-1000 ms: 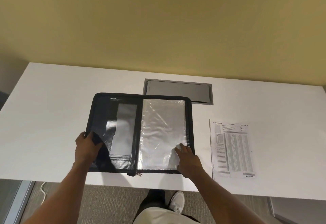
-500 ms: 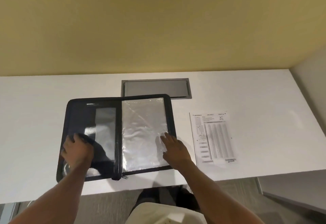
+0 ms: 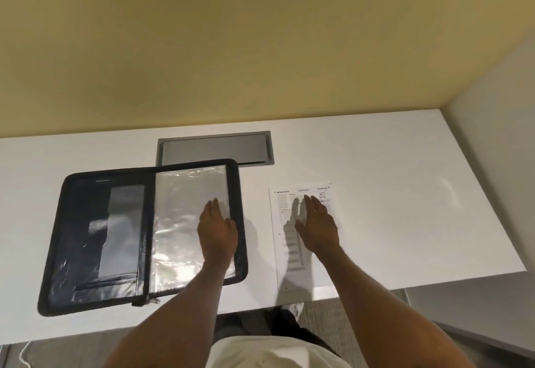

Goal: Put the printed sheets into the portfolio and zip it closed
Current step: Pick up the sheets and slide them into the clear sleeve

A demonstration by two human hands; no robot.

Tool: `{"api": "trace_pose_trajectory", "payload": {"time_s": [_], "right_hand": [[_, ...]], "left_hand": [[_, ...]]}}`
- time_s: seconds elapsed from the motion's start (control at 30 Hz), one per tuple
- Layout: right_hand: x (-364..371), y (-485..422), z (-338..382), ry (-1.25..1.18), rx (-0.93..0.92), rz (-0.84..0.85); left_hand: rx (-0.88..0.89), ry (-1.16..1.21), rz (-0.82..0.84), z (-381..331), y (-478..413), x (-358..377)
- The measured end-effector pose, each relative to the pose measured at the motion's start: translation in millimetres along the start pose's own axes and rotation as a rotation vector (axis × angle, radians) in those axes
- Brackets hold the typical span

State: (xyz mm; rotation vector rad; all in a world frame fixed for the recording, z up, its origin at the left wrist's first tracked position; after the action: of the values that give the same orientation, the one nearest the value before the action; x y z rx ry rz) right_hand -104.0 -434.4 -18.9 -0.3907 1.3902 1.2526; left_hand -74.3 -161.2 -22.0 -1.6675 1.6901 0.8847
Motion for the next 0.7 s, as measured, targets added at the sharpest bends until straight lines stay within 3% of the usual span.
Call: {"api": "trace_pose_trajectory", "payload": {"time_s": [0.17, 0.37, 0.7], "right_hand": [[-10, -11, -58, -0.071, 0.084, 0.008], [-6, -17, -112, -0.158, 0.212, 0.044], [6, -12, -126, -0.298, 0.209, 0.059]], "left_hand": [[-0.004, 0.087, 0.093, -62, 23, 64], [-0.148, 0.106, 0.156, -90, 50, 116], [-0.377, 0.062, 0.124, -106, 76, 143]]}}
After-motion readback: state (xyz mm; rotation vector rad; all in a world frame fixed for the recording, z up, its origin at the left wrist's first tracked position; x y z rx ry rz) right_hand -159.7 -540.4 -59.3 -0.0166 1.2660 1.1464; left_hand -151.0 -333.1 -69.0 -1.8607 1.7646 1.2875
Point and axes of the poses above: each hand's wrist, its own y-axis away from the middle knuckle, its own x-axis out of the palm, z = x × y, the point moved 6 cm from there along -y, towards the middle knuckle, and after that the axes turned 11 degrees about x, right-handed, at the moved point
